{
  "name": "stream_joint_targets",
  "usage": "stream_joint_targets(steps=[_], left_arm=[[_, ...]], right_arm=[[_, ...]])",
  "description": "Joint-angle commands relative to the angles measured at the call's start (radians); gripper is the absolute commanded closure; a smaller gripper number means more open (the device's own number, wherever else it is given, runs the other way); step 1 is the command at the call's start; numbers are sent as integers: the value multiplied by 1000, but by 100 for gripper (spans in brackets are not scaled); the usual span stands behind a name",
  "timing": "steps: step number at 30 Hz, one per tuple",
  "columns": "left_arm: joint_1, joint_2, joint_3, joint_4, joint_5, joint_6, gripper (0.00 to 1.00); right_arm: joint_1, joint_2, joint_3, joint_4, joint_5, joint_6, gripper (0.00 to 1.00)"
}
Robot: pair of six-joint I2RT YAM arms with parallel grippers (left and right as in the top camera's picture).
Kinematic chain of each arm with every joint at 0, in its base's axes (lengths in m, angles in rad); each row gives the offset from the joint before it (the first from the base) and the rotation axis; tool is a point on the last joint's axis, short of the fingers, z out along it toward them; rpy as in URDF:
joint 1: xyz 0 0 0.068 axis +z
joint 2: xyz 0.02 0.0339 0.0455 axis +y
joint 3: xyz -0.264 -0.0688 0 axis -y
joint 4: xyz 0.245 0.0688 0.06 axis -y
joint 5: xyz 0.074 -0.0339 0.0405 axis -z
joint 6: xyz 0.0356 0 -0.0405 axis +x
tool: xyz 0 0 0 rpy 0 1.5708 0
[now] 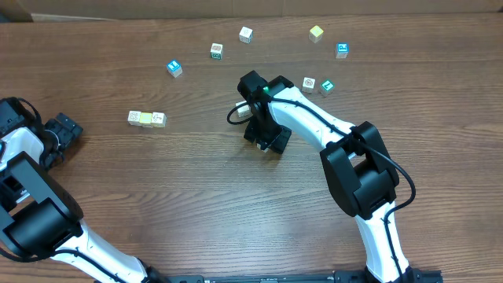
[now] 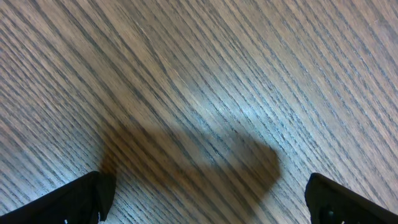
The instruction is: Form a horizontal line
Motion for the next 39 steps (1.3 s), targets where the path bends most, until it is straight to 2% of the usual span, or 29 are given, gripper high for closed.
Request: stream_joint_targets(steps=[1,10,13,14,17,18,30,33,39], left_arm=[[17,74,-60,-39,-32,-14,0],[17,74,-60,-39,-32,-14,0],[17,74,-60,-40,-32,-14,0],[17,74,-60,-40,-32,-14,1],[17,74,-60,-39,-32,-14,0],[17,74,-60,-39,-32,-14,0],[17,74,-60,-39,-32,-14,0],[17,74,-60,-39,-32,-14,1],[17,74,-60,-40,-32,-14,0]], right_arm=[[3,-13,-6,6,10,12,44],[2,-13,-6,0,9,11,54],[-2,-13,-1,-10,9,7,54],[-3,-13,1,-14,9,7,54],[-9,-13,3,-18,9,0,41],[-11,-13,3,-18,8,0,41],[-11,-13,85,-85,9,0,40],[-11,-13,89,-84,9,0,41],[-11,-13,88,-83,9,0,55]])
